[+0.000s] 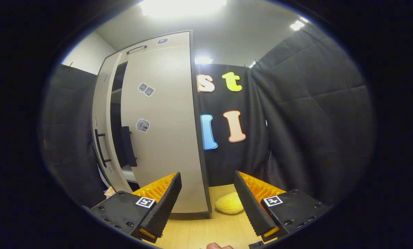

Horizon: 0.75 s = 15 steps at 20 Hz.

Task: Grasp the bottle in the cabinet with the left hand and place it on the coaster, then close the right door with the right hand and the left door with the left hand.

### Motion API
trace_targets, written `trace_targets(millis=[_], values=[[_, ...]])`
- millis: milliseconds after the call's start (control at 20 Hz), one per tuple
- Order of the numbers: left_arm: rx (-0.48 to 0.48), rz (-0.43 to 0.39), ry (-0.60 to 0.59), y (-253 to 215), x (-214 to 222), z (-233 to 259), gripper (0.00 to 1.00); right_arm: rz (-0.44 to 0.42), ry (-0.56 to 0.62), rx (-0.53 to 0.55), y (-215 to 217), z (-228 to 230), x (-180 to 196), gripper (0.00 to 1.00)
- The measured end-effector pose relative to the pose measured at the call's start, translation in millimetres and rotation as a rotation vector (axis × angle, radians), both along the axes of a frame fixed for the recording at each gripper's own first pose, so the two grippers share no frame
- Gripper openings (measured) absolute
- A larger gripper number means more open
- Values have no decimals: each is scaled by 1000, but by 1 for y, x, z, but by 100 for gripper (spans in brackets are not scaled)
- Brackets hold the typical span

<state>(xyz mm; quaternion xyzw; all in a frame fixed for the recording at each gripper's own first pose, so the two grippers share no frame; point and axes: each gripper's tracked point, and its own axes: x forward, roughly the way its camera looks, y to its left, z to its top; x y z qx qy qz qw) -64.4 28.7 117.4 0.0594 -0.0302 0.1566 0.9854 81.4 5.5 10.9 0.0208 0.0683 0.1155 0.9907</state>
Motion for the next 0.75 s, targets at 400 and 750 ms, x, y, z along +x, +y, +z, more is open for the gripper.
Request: trace_targets(millis=[400,750], values=[[-2,-56,78,-15,-3,-34,99,53,49,3,34,-15,-9,98],[-13,-75,57,-10,0,-35,99,79,38,-9,52,-10,-12,98]])
